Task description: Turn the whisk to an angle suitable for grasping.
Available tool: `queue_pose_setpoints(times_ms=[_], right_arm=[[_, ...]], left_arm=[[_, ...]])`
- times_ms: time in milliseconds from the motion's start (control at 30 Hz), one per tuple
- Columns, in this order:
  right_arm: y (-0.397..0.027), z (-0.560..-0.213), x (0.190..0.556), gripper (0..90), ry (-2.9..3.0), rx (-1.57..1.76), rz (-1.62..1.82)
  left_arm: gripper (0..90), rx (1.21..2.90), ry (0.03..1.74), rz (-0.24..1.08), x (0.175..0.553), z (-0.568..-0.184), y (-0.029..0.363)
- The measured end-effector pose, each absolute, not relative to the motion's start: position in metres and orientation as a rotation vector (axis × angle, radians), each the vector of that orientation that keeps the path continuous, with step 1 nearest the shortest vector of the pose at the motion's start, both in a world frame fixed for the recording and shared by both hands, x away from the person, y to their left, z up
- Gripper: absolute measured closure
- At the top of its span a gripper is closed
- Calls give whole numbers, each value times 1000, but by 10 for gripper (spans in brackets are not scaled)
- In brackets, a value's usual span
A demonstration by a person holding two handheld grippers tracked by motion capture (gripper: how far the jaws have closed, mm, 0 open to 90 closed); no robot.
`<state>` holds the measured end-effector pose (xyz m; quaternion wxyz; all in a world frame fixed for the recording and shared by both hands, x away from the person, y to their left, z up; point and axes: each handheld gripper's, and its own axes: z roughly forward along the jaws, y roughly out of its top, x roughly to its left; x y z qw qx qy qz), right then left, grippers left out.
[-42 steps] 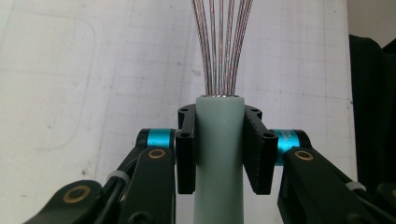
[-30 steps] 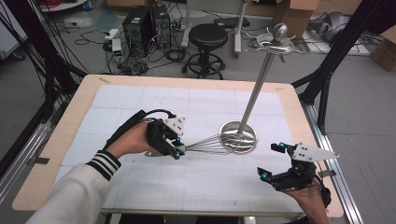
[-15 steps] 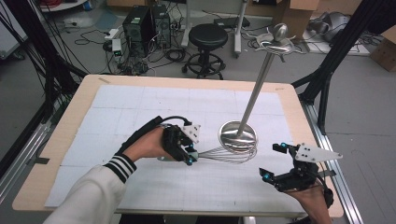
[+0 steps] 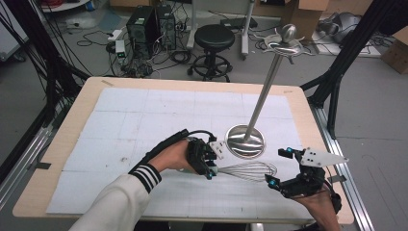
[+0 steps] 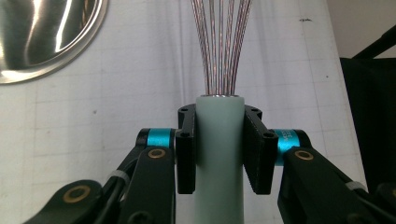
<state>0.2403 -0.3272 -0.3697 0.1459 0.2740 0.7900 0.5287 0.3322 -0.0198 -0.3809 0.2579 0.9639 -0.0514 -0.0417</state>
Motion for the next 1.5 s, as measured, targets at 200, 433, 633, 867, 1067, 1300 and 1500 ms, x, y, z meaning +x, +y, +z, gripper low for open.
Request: queue_pose_setpoints(times_ms=[200, 433, 633, 867, 1067, 1300, 1500], right_arm=[[-327, -370, 240, 5, 2275, 790, 1522], [-327, -370, 241, 5, 2279, 786, 1520], [-329, -370, 240, 5, 2272, 790, 1524], [-329, -370, 240, 5, 2272, 793, 1522], [-329, -369, 240, 5, 2270, 788, 1521], [-330, -369, 240, 5, 2269, 791, 1519], [-330, -369, 240, 5, 2270, 786, 1528]], left_arm=[[693, 2619, -147, -125, 333, -390, -28], [691, 2626, -152, -140, 333, -401, -35], [689, 2633, -137, -131, 335, -406, -36], [642, 2611, -114, -117, 335, -406, -36], [470, 2603, -93, -120, 335, -399, -31], [312, 2552, -47, -67, 331, -377, -16], [204, 2509, 7, 18, 323, -356, 16]])
